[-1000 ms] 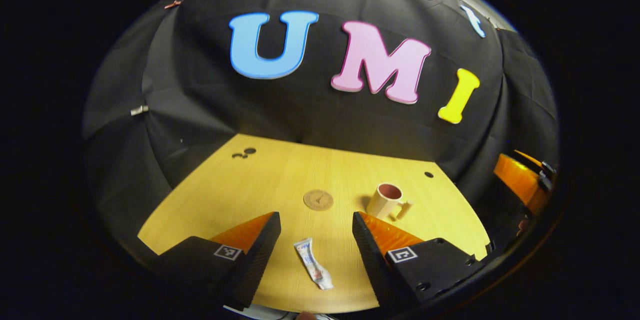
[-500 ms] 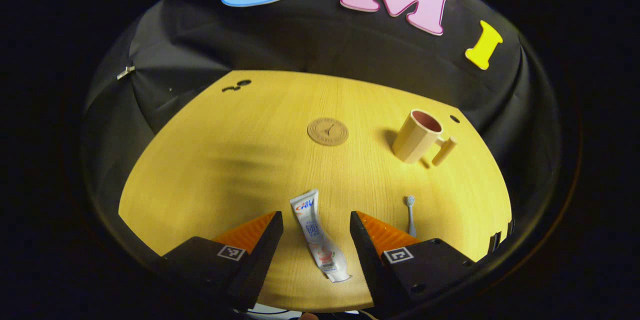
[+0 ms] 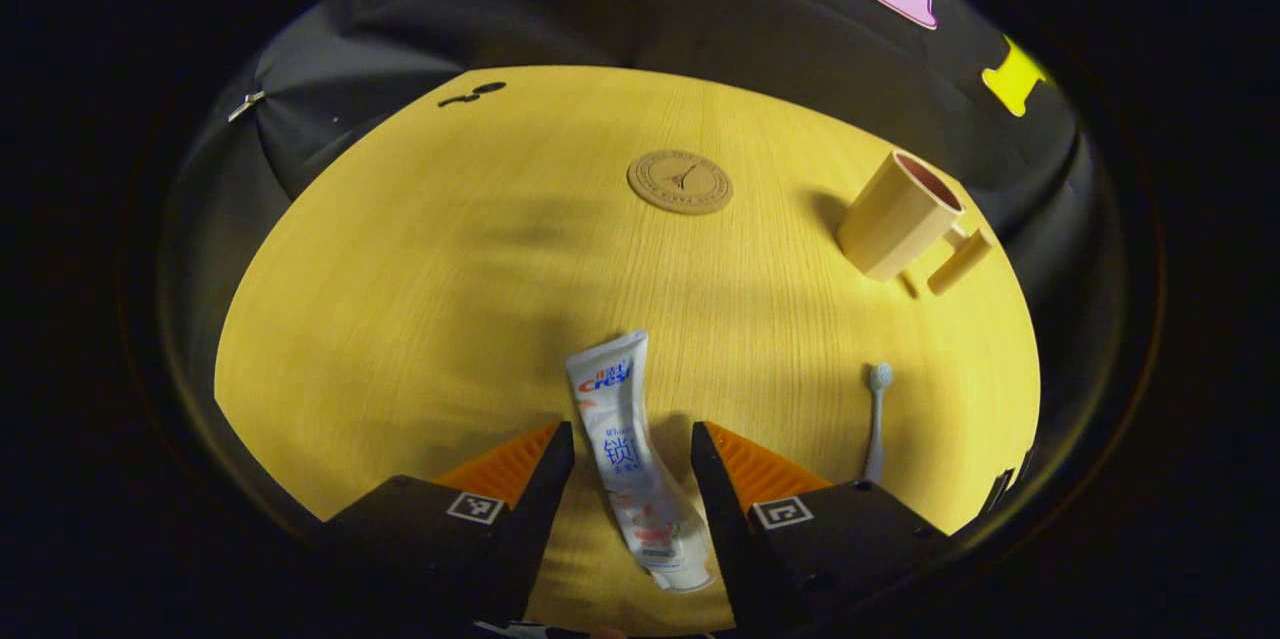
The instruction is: Put the toothbrush and toothpaste on the desktop into the cup, then pick up the cup and place it on the coaster on the desktop.
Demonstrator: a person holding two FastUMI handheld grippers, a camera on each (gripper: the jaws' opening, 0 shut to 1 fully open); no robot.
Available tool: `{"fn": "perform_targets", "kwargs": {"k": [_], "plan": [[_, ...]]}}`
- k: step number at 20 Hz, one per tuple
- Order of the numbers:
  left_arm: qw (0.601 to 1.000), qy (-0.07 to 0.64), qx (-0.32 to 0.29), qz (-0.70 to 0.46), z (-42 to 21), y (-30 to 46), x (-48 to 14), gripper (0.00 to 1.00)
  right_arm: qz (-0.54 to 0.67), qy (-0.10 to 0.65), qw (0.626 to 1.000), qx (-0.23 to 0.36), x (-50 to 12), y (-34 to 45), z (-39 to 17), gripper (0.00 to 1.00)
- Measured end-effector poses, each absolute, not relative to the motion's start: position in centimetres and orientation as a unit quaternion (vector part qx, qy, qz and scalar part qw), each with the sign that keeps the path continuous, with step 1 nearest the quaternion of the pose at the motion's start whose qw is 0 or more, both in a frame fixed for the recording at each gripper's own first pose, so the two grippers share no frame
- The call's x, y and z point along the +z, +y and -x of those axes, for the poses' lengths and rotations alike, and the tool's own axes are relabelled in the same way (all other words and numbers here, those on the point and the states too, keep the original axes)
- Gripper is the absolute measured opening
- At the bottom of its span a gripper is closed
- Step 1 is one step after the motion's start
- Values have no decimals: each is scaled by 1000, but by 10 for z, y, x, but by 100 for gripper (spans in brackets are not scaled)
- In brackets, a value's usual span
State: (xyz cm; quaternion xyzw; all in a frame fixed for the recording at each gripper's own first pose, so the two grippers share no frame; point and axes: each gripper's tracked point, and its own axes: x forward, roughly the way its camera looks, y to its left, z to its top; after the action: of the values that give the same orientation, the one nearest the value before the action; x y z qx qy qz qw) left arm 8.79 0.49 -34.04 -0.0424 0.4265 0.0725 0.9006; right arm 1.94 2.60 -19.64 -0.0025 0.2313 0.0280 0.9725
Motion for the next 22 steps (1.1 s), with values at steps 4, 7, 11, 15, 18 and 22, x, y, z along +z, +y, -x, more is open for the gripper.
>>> {"fn": "perform_targets", "kwargs": {"k": [4, 7, 11, 15, 18, 22], "plan": [[899, 431, 75, 18, -92, 6, -343, 70, 11, 277, 960, 28, -230, 31, -20, 98], [895, 439, 83, 5, -93, 8, -345, 58, 16, 309, 951, 29, -249, 33, -15, 97], [893, 443, 77, 12, -91, 8, -344, 36, 20, 336, 941, 32, -262, 41, -10, 89], [891, 447, 50, 57, -81, 7, -341, 27, 7, 382, 923, 35, -288, 55, -10, 82], [896, 436, 39, 78, -71, 16, -332, 25, 5, 422, 906, 31, -321, 61, -16, 74], [911, 404, 20, 83, -62, 26, -304, 30, 12, 477, 879, 25, -353, 73, -13, 71]]}}
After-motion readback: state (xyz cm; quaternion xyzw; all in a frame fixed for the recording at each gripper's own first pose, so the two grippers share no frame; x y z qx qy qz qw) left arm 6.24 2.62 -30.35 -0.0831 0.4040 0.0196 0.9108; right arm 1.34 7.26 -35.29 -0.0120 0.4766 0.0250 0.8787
